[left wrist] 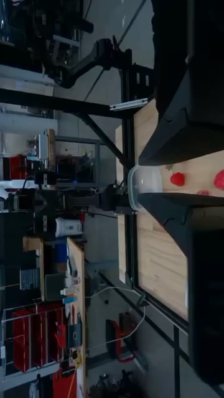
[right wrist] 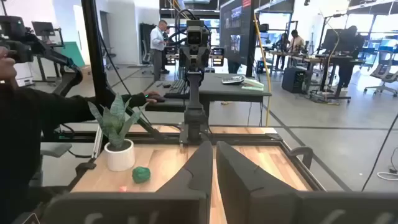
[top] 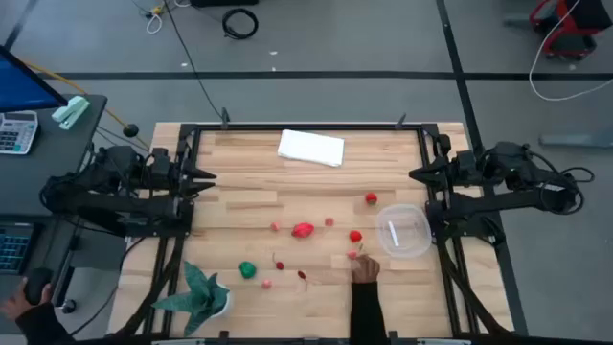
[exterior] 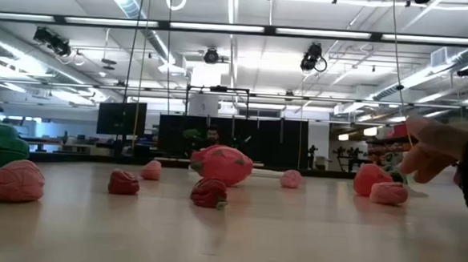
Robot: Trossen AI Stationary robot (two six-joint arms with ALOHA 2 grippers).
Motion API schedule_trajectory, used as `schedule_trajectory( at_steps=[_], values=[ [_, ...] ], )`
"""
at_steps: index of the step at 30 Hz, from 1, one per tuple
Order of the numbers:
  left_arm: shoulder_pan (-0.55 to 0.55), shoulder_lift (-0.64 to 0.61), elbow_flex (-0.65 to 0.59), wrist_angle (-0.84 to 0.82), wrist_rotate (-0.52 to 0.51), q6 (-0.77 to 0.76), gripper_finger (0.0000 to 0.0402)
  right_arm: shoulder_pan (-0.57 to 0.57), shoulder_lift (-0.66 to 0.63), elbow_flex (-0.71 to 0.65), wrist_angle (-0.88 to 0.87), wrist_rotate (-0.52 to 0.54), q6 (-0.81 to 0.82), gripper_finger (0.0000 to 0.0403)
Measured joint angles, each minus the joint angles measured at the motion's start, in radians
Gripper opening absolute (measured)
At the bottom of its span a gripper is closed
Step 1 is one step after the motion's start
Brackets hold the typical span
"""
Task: Pick and placing Produce into tupperware
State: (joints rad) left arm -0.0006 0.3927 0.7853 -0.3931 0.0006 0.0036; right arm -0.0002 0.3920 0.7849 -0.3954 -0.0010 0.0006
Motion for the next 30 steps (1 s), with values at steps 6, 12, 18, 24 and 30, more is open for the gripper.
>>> schedule_trajectory(
  at_steps=[6,12,18,24,30],
  values=[
    [0.000,0.000,0.000,0.000,0.000,0.000,0.0084,0.000,0.000,0.000,0.000,0.000,0.000,0.0030],
    [0.000,0.000,0.000,0.000,0.000,0.000,0.0078,0.000,0.000,0.000,0.000,0.000,0.000,0.0030],
    [0.000,0.000,0.000,0.000,0.000,0.000,0.0086,0.000,0.000,0.000,0.000,0.000,0.000,0.0030],
    [0.000,0.000,0.000,0.000,0.000,0.000,0.0091,0.000,0.000,0.000,0.000,0.000,0.000,0.0030],
    [0.000,0.000,0.000,0.000,0.000,0.000,0.0086,0.000,0.000,0.000,0.000,0.000,0.000,0.0030]
  ],
)
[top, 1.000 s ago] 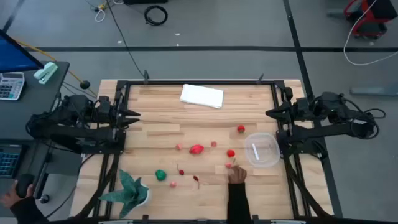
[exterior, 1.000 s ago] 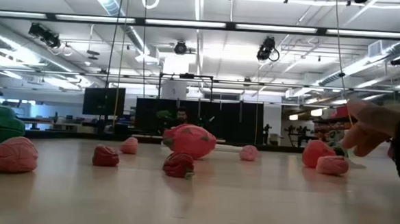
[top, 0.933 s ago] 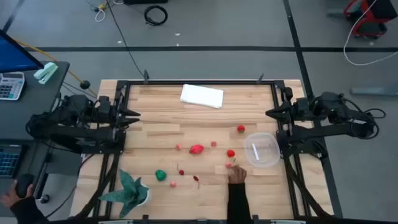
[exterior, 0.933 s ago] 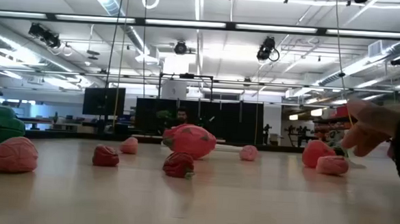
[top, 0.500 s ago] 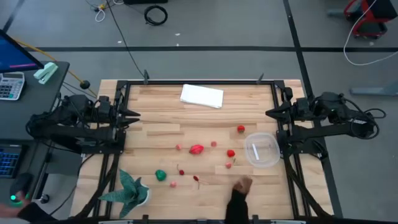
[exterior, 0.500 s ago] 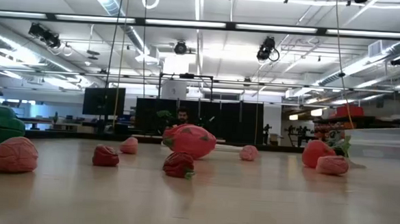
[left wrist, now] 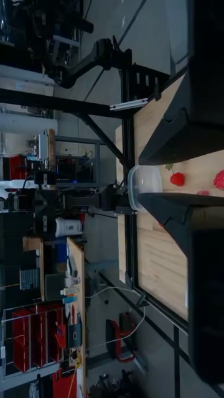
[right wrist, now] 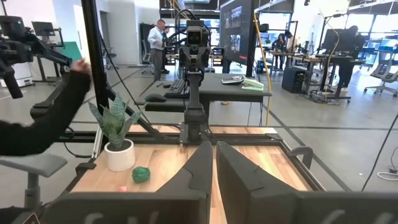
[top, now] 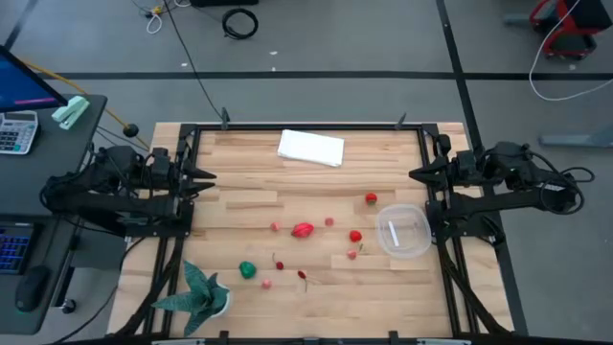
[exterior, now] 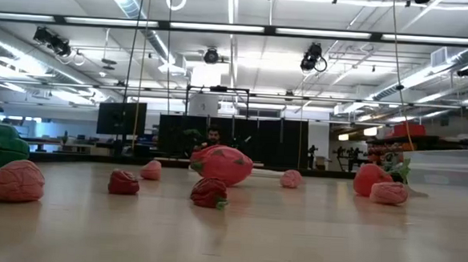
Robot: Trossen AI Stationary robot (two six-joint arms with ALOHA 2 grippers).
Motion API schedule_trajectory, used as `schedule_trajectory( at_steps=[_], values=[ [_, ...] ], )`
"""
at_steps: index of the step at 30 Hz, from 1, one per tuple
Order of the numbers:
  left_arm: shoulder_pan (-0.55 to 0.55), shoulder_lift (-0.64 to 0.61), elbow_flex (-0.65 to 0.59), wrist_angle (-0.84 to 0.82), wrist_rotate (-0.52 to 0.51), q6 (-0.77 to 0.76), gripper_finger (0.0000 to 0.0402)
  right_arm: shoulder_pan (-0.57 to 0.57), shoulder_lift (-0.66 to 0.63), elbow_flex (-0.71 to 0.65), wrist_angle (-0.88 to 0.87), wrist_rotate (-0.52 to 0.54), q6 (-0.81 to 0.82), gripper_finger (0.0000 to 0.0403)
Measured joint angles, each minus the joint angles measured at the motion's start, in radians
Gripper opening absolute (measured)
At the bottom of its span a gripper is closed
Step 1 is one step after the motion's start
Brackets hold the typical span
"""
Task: Pick and placing Produce into tupperware
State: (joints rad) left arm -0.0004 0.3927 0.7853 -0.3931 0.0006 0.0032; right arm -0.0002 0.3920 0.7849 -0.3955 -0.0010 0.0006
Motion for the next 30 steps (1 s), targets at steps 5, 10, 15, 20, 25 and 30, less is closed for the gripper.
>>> schedule_trajectory(
  at_steps=[5,10,15,20,25,30],
  values=[
    [0.000,0.000,0.000,0.000,0.000,0.000,0.0083,0.000,0.000,0.000,0.000,0.000,0.000,0.0030],
    [0.000,0.000,0.000,0.000,0.000,0.000,0.0090,0.000,0.000,0.000,0.000,0.000,0.000,0.0030],
    [0.000,0.000,0.000,0.000,0.000,0.000,0.0089,0.000,0.000,0.000,0.000,0.000,0.000,0.0030],
    [0.000,0.000,0.000,0.000,0.000,0.000,0.0081,0.000,0.000,0.000,0.000,0.000,0.000,0.0030],
    [0.000,0.000,0.000,0.005,0.000,0.045,0.0078,0.000,0.000,0.000,0.000,0.000,0.000,0.0030],
    [0.000,-0.001,-0.001,0.113,0.000,0.056,0.0085,0.000,0.008,0.001,0.083,0.000,-0.084,0.0030]
  ],
)
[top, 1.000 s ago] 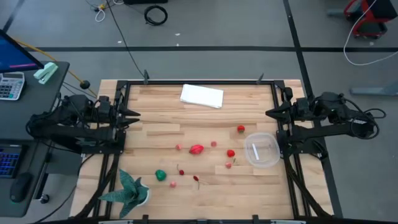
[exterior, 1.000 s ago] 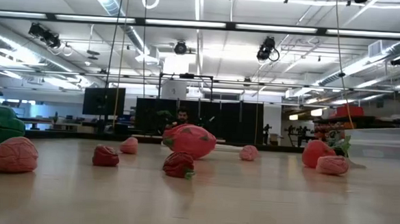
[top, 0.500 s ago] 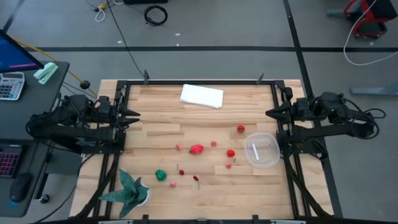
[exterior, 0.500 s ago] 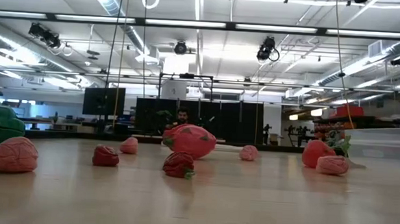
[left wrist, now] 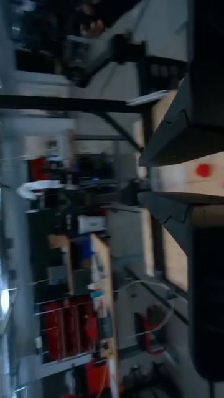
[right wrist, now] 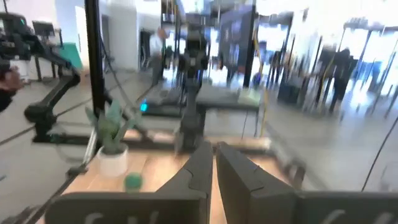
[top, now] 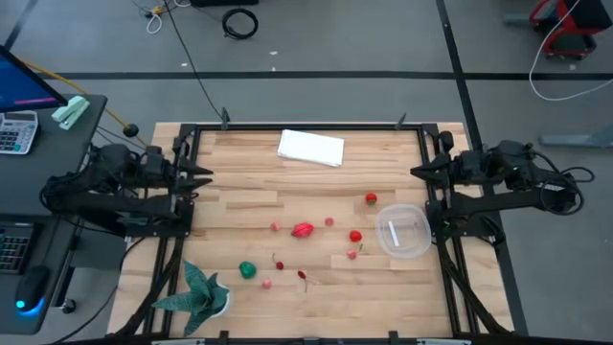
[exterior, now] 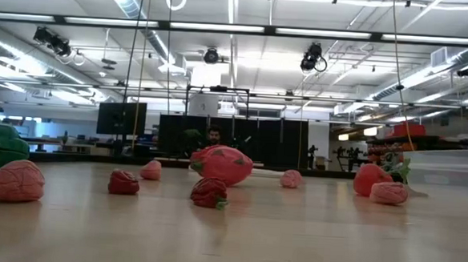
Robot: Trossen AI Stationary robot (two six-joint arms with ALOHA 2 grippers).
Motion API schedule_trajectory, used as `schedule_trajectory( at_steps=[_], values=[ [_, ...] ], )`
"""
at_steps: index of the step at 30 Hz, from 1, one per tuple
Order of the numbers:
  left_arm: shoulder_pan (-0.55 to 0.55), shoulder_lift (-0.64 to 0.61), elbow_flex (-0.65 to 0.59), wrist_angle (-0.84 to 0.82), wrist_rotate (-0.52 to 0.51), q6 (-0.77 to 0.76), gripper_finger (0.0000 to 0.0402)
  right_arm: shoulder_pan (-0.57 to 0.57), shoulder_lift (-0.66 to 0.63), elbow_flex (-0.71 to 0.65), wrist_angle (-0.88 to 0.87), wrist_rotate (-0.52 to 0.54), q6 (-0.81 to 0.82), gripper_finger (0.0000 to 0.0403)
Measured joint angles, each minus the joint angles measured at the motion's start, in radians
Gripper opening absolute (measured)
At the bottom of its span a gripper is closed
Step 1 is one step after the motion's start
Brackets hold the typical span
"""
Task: Pick and placing Produce into tupperware
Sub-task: Put the red strawberry into the transparent bin
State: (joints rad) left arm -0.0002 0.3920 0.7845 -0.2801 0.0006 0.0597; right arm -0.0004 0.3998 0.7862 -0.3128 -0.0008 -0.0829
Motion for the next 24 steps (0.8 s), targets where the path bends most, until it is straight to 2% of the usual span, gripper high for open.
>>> schedule_trajectory(
  at_steps=[6,11,17,20,24],
  values=[
    [0.000,0.001,0.001,0.195,0.001,-0.126,0.0091,0.003,0.011,0.000,0.100,0.000,0.014,0.0030],
    [0.000,0.007,0.000,0.210,0.002,-0.311,0.0090,0.004,0.053,0.000,0.095,-0.063,0.168,0.0030],
    [-0.001,0.020,0.000,0.172,-0.001,-0.363,0.0090,0.004,0.162,-0.002,-0.053,-0.086,0.183,0.0030],
    [0.006,0.036,0.001,0.138,-0.055,-0.363,0.0085,0.002,0.255,-0.002,-0.145,-0.022,0.179,0.0032],
    [0.011,0.075,0.000,0.119,-0.062,-0.291,0.0079,-0.020,0.408,-0.002,-0.307,0.037,0.175,0.0044]
  ],
)
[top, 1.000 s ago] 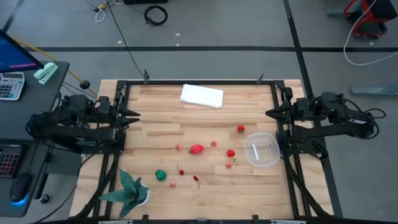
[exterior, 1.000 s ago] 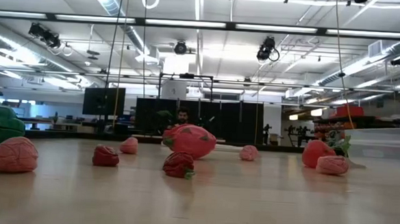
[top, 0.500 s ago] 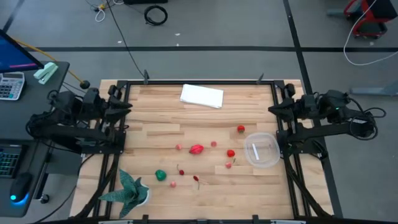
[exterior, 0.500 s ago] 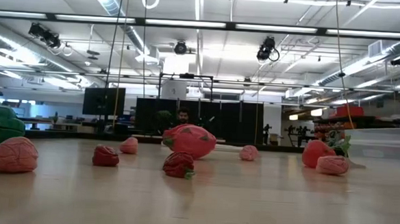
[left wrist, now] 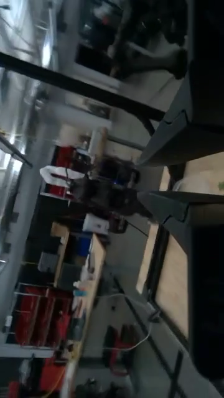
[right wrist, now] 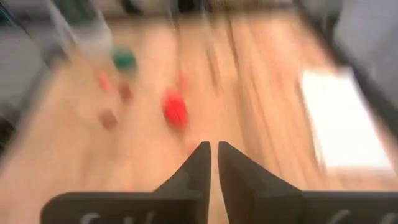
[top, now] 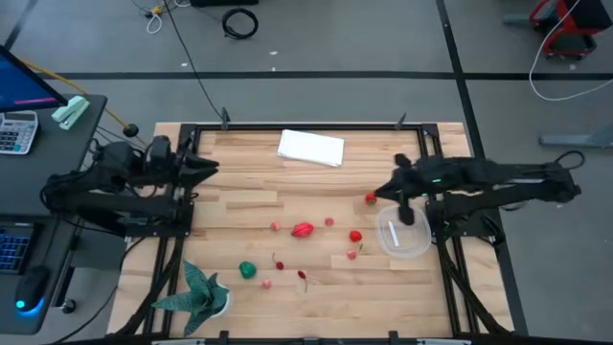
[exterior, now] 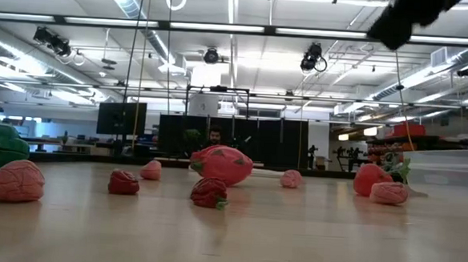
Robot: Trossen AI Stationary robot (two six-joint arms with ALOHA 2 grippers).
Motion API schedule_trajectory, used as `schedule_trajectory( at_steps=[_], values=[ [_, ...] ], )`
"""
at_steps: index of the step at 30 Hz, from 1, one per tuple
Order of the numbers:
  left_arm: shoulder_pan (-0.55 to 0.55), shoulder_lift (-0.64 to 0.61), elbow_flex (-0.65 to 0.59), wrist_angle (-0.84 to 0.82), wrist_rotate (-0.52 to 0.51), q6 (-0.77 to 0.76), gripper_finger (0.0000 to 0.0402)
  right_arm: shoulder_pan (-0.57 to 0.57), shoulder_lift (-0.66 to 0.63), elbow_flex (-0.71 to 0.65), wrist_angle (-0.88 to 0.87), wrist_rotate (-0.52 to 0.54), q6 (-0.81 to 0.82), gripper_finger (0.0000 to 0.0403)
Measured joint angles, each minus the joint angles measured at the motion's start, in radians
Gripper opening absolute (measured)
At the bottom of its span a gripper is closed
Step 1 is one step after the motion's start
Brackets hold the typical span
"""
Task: Pick and placing Produce into tupperware
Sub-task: Put the red strawberry into the transparent bin
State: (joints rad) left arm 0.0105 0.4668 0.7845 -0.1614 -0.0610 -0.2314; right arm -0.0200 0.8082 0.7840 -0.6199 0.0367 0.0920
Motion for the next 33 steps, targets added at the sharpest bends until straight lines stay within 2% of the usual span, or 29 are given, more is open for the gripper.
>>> schedule_trajectory(
  at_steps=[5,8,13,21,33],
  values=[
    [0.000,0.040,0.000,0.005,0.000,0.110,0.0082,-0.053,0.197,-0.001,-0.037,0.131,-0.044,0.0079],
    [0.000,0.056,0.000,0.000,-0.001,0.118,0.0086,-0.086,0.302,0.000,-0.054,0.130,-0.012,0.0105],
    [0.000,0.081,0.000,-0.018,0.000,0.113,0.0081,-0.080,0.446,0.000,-0.143,0.085,0.134,0.0144],
    [0.000,0.136,0.000,-0.017,0.000,0.113,0.0069,-0.079,0.530,0.000,-0.142,0.085,0.341,0.0175],
    [0.000,0.230,0.000,-0.037,0.001,0.114,0.0070,-0.059,0.637,0.000,-0.133,0.081,0.413,0.0181]
  ],
)
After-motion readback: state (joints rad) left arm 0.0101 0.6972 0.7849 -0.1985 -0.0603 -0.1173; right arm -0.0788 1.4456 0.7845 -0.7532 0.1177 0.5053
